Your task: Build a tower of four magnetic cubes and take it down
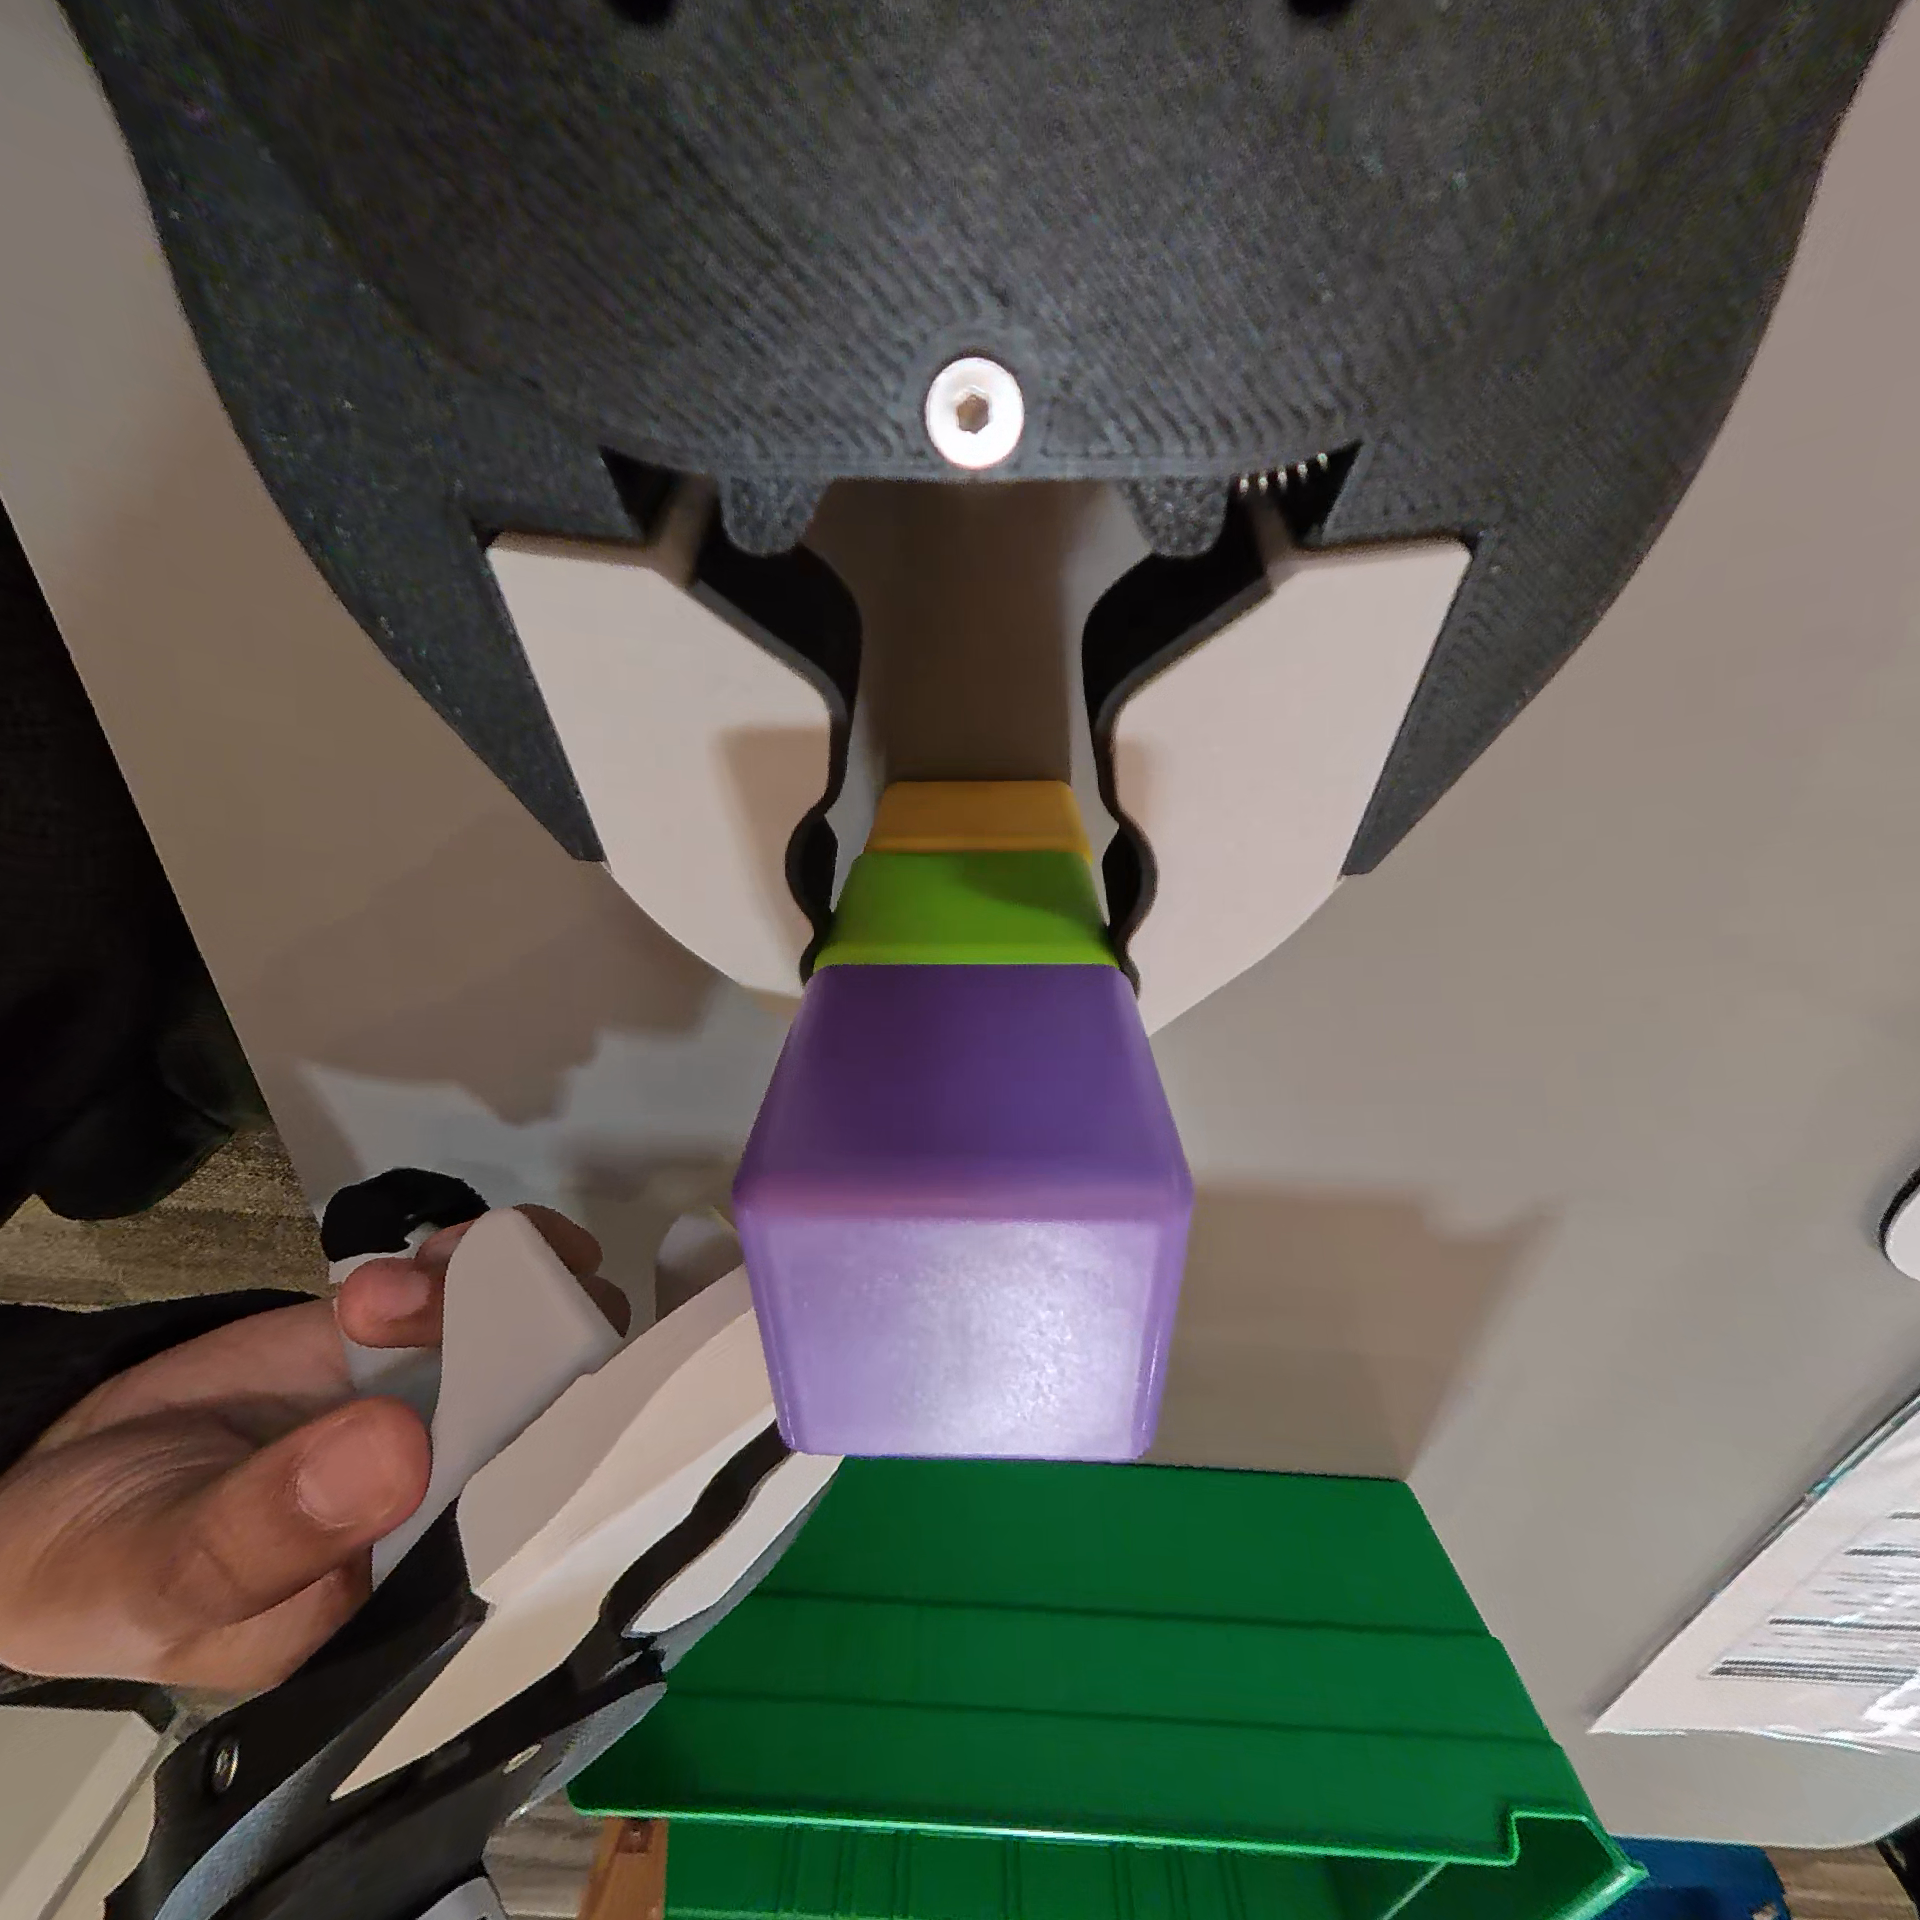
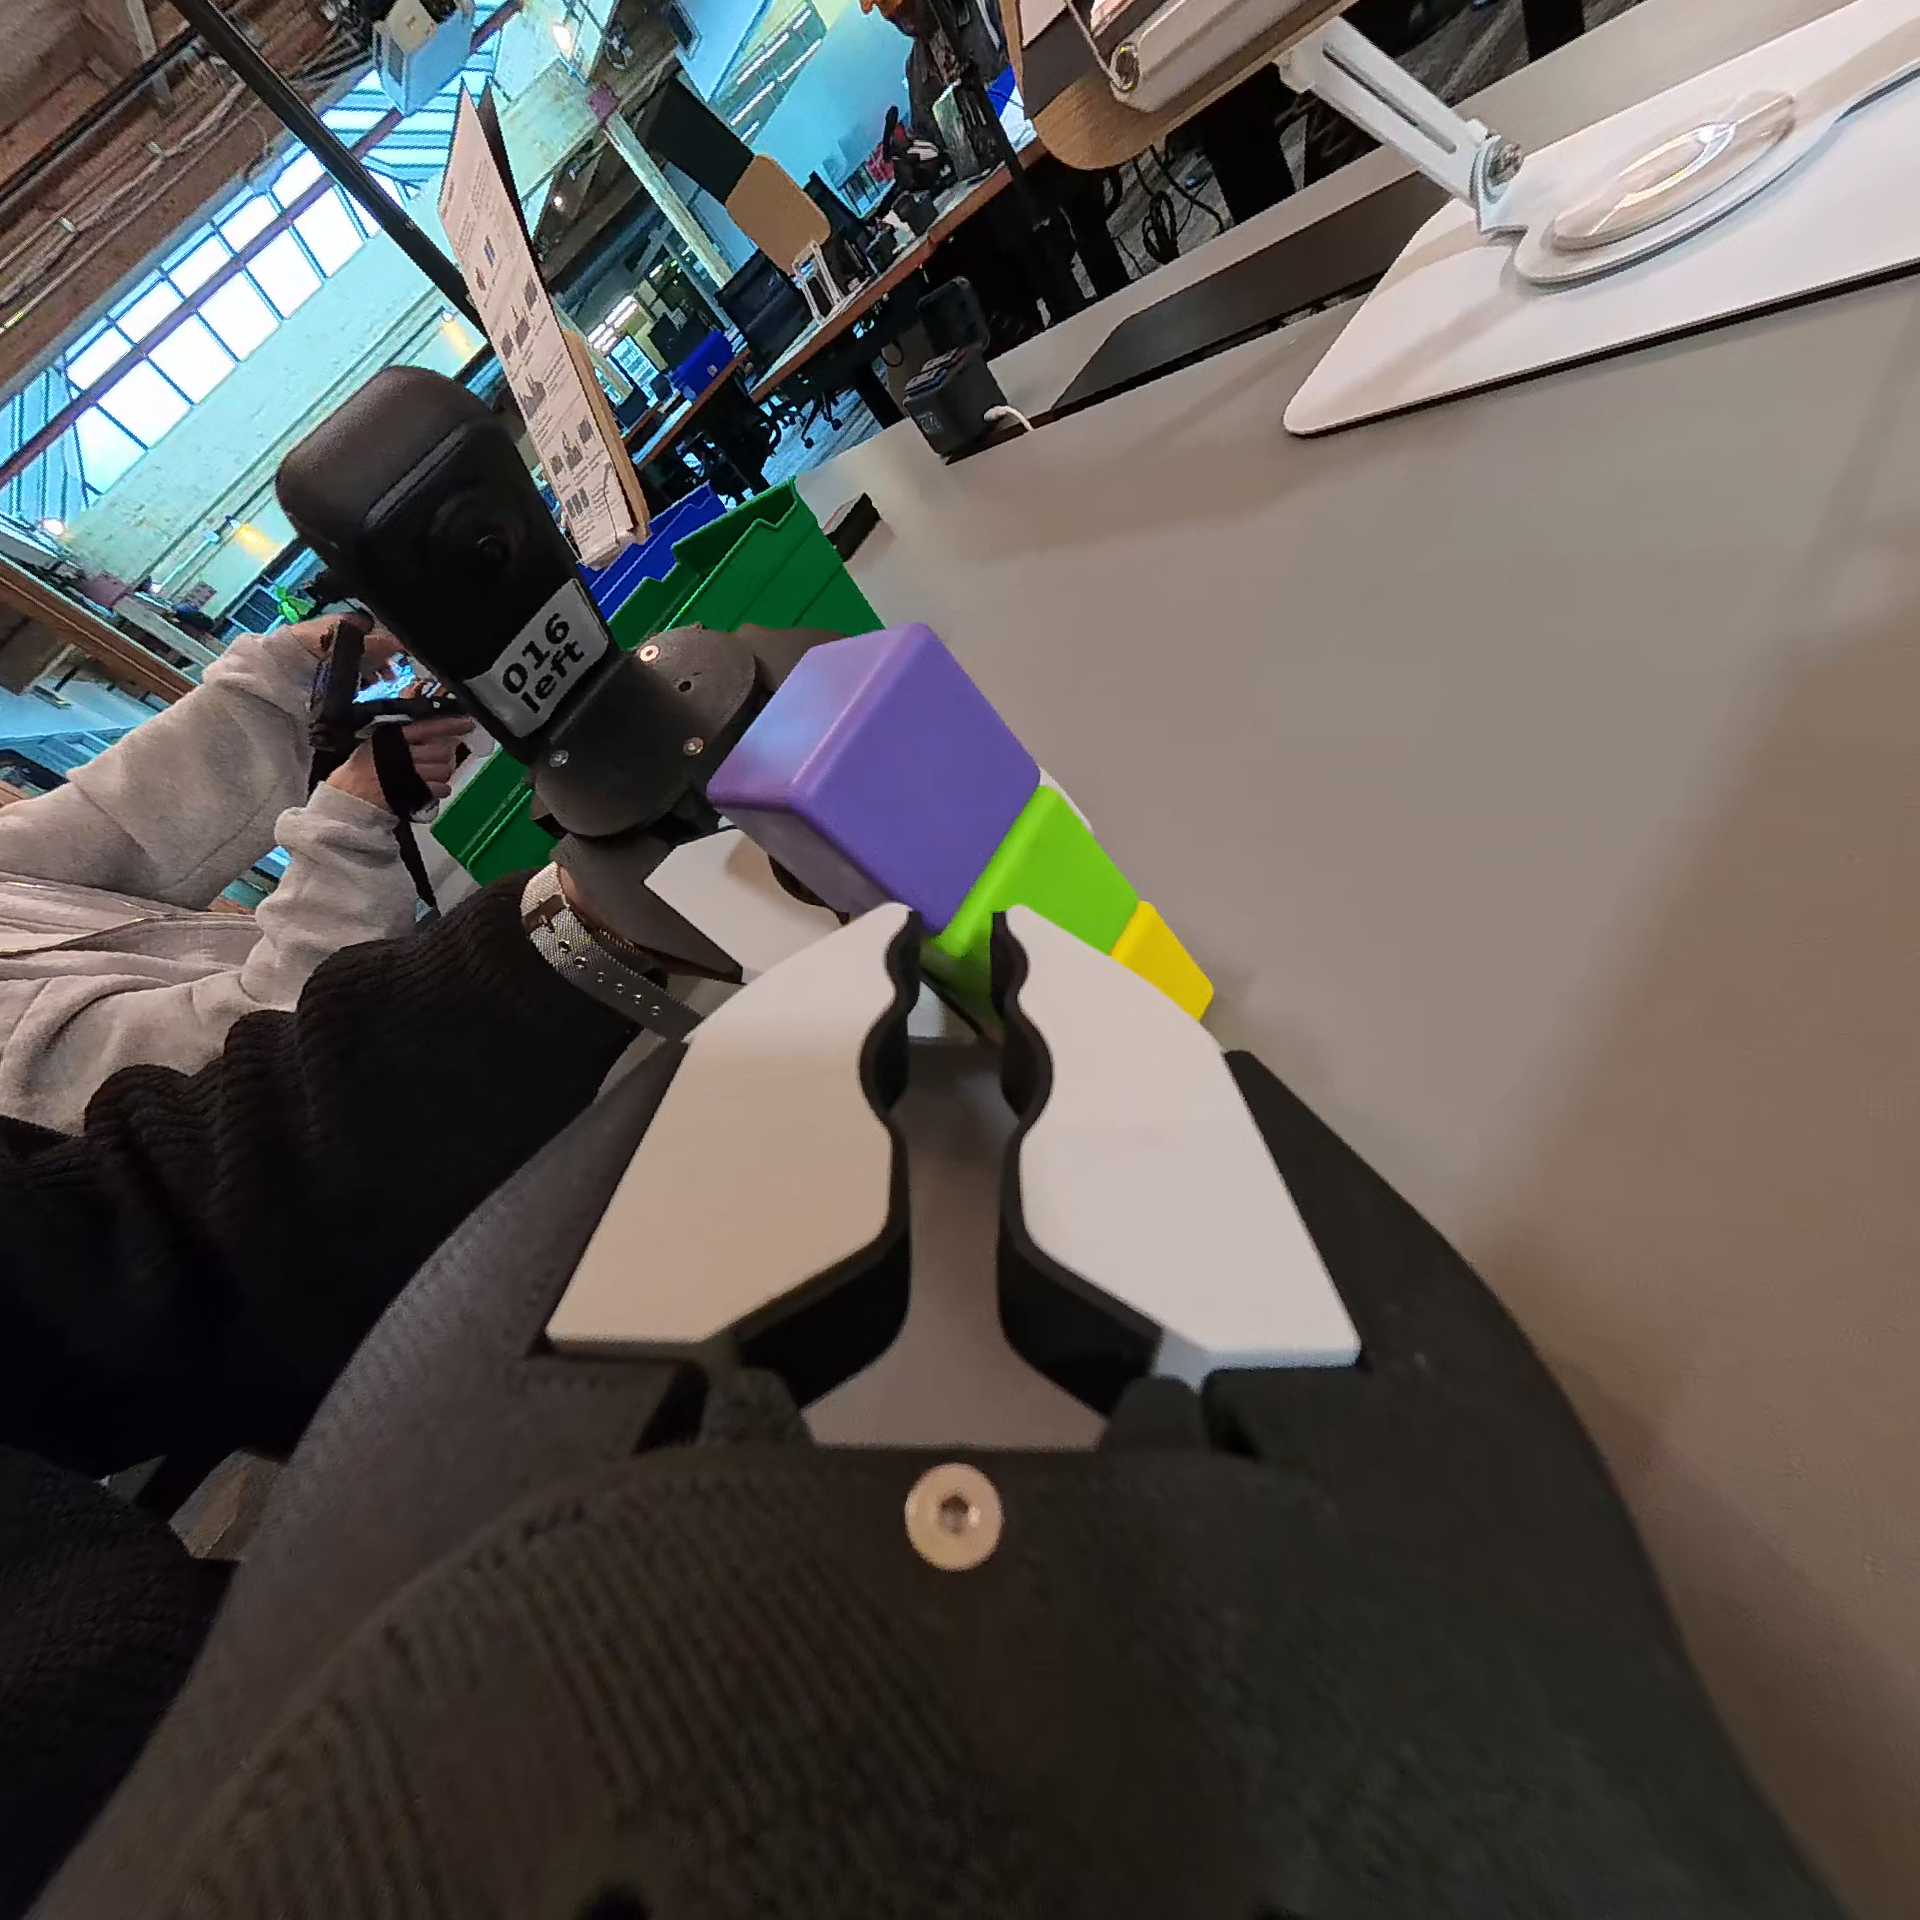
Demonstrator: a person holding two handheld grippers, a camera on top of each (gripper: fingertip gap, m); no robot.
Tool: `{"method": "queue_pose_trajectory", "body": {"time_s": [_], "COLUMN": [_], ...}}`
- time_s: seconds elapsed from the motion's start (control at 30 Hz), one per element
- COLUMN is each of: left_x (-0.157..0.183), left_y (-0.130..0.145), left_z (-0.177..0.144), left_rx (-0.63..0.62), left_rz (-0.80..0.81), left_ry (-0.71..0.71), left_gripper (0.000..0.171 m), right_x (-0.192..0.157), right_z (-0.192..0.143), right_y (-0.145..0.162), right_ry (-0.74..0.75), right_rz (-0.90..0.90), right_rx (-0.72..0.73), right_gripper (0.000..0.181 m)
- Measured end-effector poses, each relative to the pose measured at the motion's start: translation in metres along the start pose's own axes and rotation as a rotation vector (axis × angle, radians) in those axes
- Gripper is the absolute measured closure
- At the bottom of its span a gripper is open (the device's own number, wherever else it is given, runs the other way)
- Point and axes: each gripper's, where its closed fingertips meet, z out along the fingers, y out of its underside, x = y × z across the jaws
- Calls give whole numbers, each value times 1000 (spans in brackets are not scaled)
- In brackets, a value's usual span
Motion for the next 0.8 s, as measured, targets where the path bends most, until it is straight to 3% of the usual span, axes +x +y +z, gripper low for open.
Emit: {"method": "queue_pose_trajectory", "body": {"time_s": [0.8], "left_x": [-1], "left_y": [0], "left_z": [-7], "left_rx": [-2], "left_rz": [2], "left_ry": [35], "left_gripper": [122], "right_x": [3], "right_z": [-5], "right_y": [2], "right_ry": [11], "right_rz": [0], "right_rx": [-5], "right_gripper": [167]}}
